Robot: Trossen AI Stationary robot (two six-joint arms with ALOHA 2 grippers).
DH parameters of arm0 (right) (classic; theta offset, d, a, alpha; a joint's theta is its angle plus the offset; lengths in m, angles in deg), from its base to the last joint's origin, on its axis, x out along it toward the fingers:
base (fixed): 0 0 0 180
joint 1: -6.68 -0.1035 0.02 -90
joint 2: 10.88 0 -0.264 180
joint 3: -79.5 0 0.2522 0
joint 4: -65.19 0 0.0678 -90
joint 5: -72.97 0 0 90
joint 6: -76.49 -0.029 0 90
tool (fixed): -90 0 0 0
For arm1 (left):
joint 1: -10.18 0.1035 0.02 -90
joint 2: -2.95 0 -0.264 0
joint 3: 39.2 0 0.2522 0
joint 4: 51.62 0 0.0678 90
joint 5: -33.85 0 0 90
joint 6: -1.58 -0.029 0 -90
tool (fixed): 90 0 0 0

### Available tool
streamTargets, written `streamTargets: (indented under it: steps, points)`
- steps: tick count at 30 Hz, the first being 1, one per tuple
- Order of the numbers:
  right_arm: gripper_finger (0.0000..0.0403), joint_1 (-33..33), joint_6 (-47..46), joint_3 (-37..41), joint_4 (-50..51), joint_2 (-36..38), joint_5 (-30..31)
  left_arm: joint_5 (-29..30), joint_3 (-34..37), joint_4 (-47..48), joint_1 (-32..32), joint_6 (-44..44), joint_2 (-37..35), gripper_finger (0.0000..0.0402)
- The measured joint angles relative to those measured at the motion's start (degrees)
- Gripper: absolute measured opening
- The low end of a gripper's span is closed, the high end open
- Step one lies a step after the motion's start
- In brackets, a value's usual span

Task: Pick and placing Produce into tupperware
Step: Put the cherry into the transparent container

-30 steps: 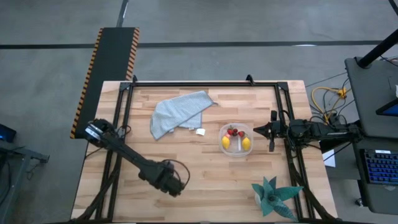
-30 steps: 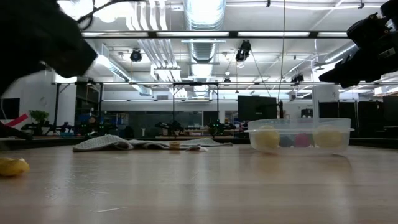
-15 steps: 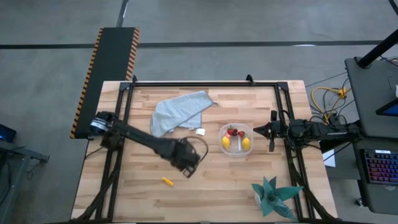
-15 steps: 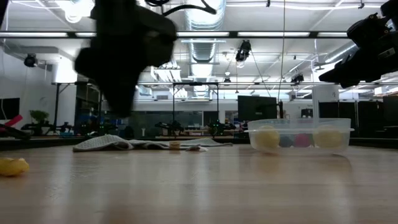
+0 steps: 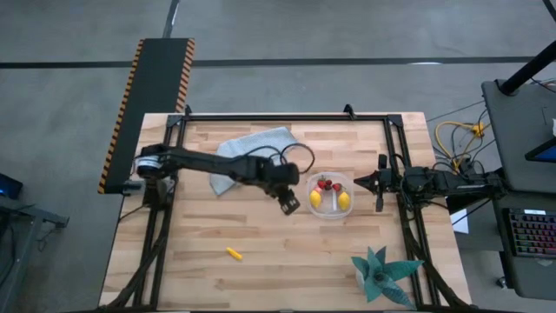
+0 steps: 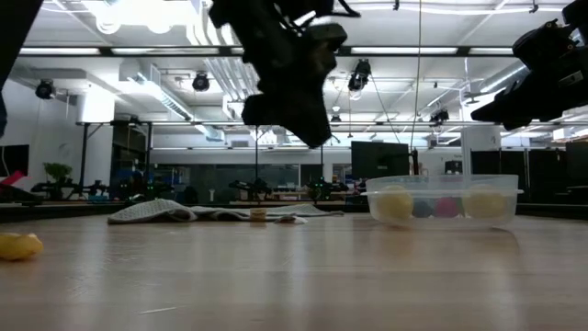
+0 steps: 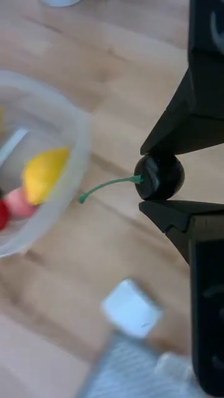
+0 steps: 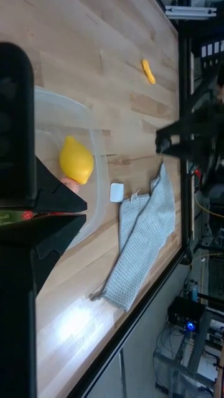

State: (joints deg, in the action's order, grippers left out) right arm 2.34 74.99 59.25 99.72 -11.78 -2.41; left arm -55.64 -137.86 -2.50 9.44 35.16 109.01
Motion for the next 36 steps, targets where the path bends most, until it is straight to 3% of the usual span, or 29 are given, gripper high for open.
streamTargets:
  steps: [9, 17, 29, 36]
  points:
    - [0.0009, 0.00, -1.55, 0.04, 0.04, -0.01, -0.02, -4.46, -9.60, 0.79, 3.79, -11.08, 7.90, 0.0080]
    - [0.0009, -0.01, -1.96, 0.02, 0.06, 0.02, -0.03, -4.87, -20.64, 1.67, 4.63, -18.88, 14.29, 0.0080]
    - [0.0009, -0.02, -2.75, 0.02, 0.07, -0.01, -1.51, -5.10, -31.70, 3.82, 6.11, -20.86, 25.27, 0.0080]
    - [0.0009, -0.02, -2.61, 0.02, 0.07, -0.01, -1.51, -4.96, -32.74, 4.32, 7.16, -20.84, 26.75, 0.0080]
